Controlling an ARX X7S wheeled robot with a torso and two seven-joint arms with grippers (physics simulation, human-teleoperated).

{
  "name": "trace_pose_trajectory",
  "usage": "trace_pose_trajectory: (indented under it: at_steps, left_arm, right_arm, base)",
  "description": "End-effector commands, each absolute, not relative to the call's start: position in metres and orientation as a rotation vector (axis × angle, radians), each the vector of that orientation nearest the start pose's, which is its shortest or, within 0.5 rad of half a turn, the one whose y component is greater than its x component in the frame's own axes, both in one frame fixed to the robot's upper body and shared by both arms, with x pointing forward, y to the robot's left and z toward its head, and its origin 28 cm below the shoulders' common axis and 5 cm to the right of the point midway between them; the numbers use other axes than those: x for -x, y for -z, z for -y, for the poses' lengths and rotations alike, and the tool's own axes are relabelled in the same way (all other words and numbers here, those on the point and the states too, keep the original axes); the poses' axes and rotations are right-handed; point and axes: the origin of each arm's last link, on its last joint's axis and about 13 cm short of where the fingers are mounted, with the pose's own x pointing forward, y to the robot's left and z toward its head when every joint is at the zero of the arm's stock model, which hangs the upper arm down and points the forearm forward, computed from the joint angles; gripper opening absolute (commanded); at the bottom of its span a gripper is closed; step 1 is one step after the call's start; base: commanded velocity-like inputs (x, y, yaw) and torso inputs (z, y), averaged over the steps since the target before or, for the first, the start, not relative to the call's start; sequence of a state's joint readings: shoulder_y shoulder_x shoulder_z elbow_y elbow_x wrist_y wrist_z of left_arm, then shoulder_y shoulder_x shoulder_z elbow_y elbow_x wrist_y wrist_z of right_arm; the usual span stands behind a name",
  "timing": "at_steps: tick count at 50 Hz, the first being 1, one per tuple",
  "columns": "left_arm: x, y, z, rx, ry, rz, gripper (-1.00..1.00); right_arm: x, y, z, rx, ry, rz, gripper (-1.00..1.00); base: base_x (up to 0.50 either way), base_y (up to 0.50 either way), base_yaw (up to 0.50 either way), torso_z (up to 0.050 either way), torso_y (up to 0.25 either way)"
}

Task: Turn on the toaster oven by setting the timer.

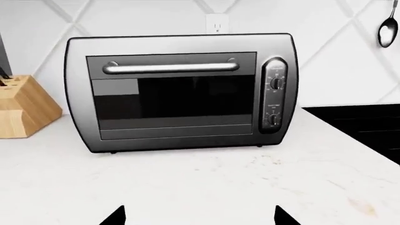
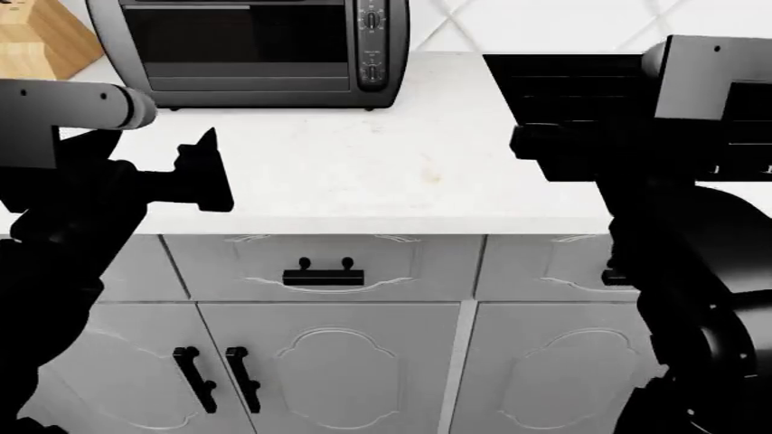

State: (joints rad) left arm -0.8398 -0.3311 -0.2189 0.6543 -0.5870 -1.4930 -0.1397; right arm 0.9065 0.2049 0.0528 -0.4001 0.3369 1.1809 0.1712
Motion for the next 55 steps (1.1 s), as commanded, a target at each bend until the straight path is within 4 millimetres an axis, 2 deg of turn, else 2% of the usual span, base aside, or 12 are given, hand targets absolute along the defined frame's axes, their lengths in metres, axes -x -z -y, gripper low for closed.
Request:
trace_pose_trajectory:
  at_steps: [1, 7, 37, 55]
  left_arm:
    - [-0.254, -0.267, -0.274, -0.017, 0.041, 0.009, 1.00]
    - [-0.254, -0.260, -0.272, -0.008, 0.044, 0.015, 1.00]
    - [-0.258, -0.258, -0.271, -0.008, 0.043, 0.005, 1.00]
    - [-0.255, -0.258, -0.270, -0.006, 0.051, 0.012, 1.00]
  right_arm:
    - [-0.304, -0.272, 0.132, -0.023, 0.028, 0.072, 1.00]
    - [-0.302, -0.266, 0.133, -0.023, 0.030, 0.084, 1.00]
    - [-0.306, -0.266, 0.132, -0.057, -0.007, 0.060, 1.00]
    - [-0.308, -0.265, 0.133, -0.074, -0.011, 0.046, 1.00]
  base:
    - [0.00, 0.00, 0.00, 0.000, 0.000]
    - [0.00, 0.00, 0.00, 0.000, 0.000]
    - [0.00, 0.00, 0.00, 0.000, 0.000]
    - [0.39, 0.35, 0.00, 0.000, 0.000]
